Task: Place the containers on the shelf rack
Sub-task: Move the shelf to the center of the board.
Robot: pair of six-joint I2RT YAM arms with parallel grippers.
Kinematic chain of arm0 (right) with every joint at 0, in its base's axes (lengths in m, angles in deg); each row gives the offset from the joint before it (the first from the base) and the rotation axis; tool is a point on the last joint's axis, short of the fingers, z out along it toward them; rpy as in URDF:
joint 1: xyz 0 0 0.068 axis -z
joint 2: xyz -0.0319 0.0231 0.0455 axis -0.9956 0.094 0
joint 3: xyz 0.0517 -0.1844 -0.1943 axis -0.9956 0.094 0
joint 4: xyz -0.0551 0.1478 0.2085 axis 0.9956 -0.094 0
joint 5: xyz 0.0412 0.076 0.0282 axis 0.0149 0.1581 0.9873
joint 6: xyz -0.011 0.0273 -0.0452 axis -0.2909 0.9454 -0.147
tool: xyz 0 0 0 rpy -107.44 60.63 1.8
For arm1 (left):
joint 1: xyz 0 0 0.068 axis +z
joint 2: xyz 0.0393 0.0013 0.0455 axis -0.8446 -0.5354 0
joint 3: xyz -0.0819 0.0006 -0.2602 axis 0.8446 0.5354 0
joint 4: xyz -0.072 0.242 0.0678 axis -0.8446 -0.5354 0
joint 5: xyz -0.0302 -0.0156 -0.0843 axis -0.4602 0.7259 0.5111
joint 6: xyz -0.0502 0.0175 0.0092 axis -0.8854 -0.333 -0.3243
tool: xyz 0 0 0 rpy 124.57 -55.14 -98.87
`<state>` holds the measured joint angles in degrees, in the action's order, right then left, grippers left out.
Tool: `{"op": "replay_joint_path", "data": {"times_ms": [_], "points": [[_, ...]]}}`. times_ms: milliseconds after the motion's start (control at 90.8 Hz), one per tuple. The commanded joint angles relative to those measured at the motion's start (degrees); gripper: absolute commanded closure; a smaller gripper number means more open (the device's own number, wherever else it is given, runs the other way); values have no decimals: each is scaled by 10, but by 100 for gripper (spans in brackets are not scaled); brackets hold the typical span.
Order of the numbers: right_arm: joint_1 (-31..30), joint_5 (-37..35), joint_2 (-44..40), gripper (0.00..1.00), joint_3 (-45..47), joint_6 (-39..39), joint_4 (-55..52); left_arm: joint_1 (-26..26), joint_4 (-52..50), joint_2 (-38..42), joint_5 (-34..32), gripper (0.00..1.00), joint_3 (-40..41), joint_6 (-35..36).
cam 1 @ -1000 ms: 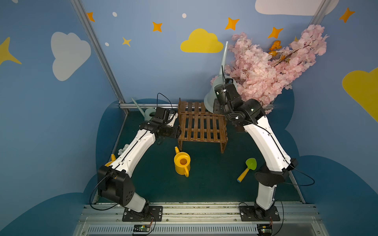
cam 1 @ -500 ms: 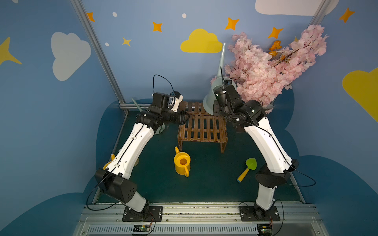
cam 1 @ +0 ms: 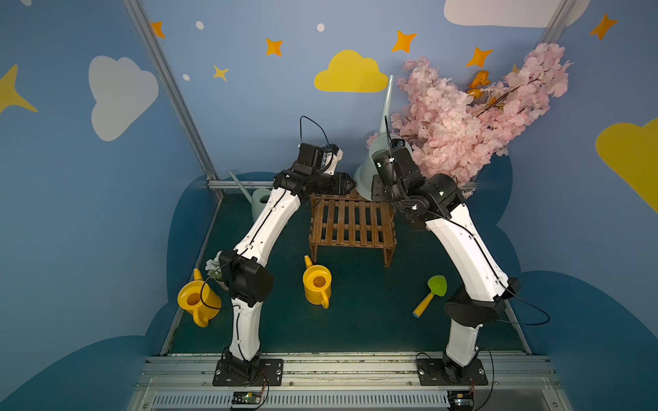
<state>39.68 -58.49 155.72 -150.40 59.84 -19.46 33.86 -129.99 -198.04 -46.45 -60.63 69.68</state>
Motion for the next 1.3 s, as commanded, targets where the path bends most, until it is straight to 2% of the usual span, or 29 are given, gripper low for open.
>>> {"op": "replay_joint_path", "data": {"times_ms": [0, 396, 969, 1288], "points": [[7, -2, -5, 86, -13, -2, 20, -8, -12, -12, -1, 41, -25, -4], [15, 21, 5, 77, -13, -27, 34, -8, -13, -36, -20, 41, -28, -3], [26, 38, 22, 72, -13, -48, 62, -7, -11, -53, -30, 40, -28, 1], [30, 31, 30, 74, -11, -48, 69, -5, -10, -67, -31, 40, -30, 5]]}}
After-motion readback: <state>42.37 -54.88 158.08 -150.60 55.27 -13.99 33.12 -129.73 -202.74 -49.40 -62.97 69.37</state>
